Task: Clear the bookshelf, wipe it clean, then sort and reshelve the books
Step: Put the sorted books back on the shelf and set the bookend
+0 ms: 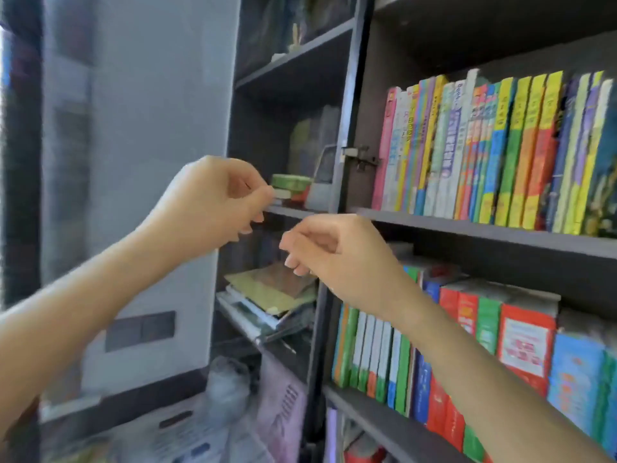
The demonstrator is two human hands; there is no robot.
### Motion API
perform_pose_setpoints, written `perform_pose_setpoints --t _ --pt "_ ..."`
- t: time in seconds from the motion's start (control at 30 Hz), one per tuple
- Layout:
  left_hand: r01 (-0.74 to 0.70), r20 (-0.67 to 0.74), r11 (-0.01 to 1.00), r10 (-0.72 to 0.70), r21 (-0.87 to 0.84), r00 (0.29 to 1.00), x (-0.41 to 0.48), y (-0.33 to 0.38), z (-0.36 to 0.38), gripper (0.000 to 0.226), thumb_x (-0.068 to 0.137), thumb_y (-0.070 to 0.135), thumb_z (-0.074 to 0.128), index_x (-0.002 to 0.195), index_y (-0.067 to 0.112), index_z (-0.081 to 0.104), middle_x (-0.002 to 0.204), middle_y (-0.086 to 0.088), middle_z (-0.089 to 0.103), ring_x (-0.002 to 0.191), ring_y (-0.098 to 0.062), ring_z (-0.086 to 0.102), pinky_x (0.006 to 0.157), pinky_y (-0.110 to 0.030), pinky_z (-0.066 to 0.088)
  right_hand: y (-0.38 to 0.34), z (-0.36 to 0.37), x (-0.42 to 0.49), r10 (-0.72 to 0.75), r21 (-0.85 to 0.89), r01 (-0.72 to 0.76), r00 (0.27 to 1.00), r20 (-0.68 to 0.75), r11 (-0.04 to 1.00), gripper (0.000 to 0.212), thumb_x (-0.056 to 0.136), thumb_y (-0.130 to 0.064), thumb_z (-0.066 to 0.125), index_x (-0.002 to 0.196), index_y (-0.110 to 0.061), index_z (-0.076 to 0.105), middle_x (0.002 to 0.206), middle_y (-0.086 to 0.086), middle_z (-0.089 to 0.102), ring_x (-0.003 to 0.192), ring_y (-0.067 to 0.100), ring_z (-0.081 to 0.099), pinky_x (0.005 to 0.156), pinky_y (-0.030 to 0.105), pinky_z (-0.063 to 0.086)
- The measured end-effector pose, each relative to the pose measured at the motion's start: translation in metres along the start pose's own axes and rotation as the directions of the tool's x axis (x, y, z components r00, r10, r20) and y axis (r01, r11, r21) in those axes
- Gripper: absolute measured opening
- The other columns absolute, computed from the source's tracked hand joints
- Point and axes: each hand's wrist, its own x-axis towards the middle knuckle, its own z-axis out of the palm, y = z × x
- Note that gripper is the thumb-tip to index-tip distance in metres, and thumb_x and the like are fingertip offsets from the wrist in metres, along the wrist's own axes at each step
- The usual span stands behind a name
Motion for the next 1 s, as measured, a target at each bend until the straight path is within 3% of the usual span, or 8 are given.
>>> perform_pose_setpoints --t 0.13,0.33,0.47,0.6,0.77,0.9,0.97,1.0 --pt "0.140 -0.118 0.989 -0.133 0.047 0.984 -0.063 -0.046 -0.085 0.018 0.091 0.013 0.061 0.075 0.019 0.064 0.062 -0.006 0.067 0.048 -0.012 0.059 0.045 -0.022 0.049 -0.037 0.086 -0.012 -0.042 0.302 -0.030 0.973 0.228 0.953 0.016 0.093 -0.023 0.059 0.084 -0.015 0.070 0.072 0.001 0.072 0.064 0.010 0.069 0.068 0.026 0.055" --pt "0.302 -0.220 0.948 -0.275 0.100 0.936 -0.149 -0.096 -0.193 0.014 0.091 0.013 0.063 0.079 0.019 0.065 0.055 0.003 0.067 0.042 -0.009 0.058 0.039 -0.017 0.044 -0.108 0.195 -0.042 -0.170 0.489 -0.072 0.885 0.432 0.869 0.015 0.092 -0.027 0.060 0.088 -0.017 0.071 0.075 0.000 0.072 0.069 0.010 0.069 0.076 0.040 0.055" --pt "0.471 -0.199 0.859 -0.435 0.200 0.878 -0.198 -0.160 -0.262 0.006 0.091 0.021 0.064 0.085 0.020 0.067 0.064 -0.001 0.071 0.051 -0.013 0.064 0.047 -0.020 0.050 -0.167 0.292 -0.052 -0.179 0.511 -0.109 0.858 0.481 0.853 0.017 0.094 -0.025 0.059 0.088 -0.016 0.072 0.076 0.001 0.072 0.072 0.012 0.068 0.075 0.038 0.054" --pt "0.656 -0.185 0.715 -0.630 0.240 0.754 -0.239 -0.253 -0.324 0.010 0.092 0.021 0.061 0.084 0.018 0.064 0.075 -0.007 0.071 0.061 -0.020 0.066 0.061 -0.028 0.056 -0.209 0.405 -0.043 -0.104 0.439 -0.198 0.812 0.574 0.876 0.021 0.094 -0.023 0.056 0.092 -0.010 0.073 0.083 0.003 0.071 0.082 0.017 0.066 0.080 0.042 0.053" --pt "0.869 -0.196 0.391 -0.867 0.302 0.459 -0.338 -0.391 -0.395 0.034 0.089 0.030 0.060 0.085 -0.004 0.066 0.080 -0.022 0.068 0.071 -0.030 0.063 0.076 -0.041 0.056 -0.235 0.545 -0.046 0.121 0.312 -0.467 0.690 0.713 0.827 0.022 0.093 -0.015 0.053 0.091 -0.003 0.071 0.082 0.009 0.071 0.078 0.020 0.067 0.076 0.038 0.056" --pt "0.916 -0.244 0.025 -0.961 0.399 0.132 -0.439 -0.464 -0.408 0.051 0.094 0.037 0.054 0.054 0.005 0.048 0.053 -0.009 0.048 0.060 -0.026 0.049 0.057 -0.034 0.037 -0.225 0.610 -0.069 0.310 0.172 -0.702 0.503 0.807 0.691 0.023 0.095 -0.010 0.050 0.081 -0.002 0.067 0.081 0.017 0.067 0.071 0.026 0.064 0.075 0.038 0.056" --pt "0.909 -0.240 -0.121 -0.970 0.399 -0.024 -0.487 -0.490 -0.408 0.052 0.097 0.040 0.048 0.068 -0.001 0.061 0.068 -0.016 0.060 0.074 -0.031 0.059 0.062 -0.036 0.041 -0.222 0.639 -0.078 0.382 0.093 -0.789 0.393 0.837 0.608 0.024 0.097 -0.009 0.049 0.079 -0.004 0.064 0.080 0.016 0.061 0.072 0.022 0.057 0.073 0.037 0.053" --pt "0.915 -0.241 -0.178 -0.966 0.361 -0.093 -0.508 -0.503 -0.406 0.054 0.098 0.041 0.046 0.088 -0.008 0.066 0.086 -0.023 0.066 0.086 -0.034 0.062 0.071 -0.038 0.046 -0.220 0.655 -0.082 0.404 0.060 -0.820 0.343 0.848 0.569 0.023 0.097 -0.009 0.049 0.082 0.000 0.064 0.080 0.015 0.058 0.073 0.022 0.054 0.075 0.037 0.052"
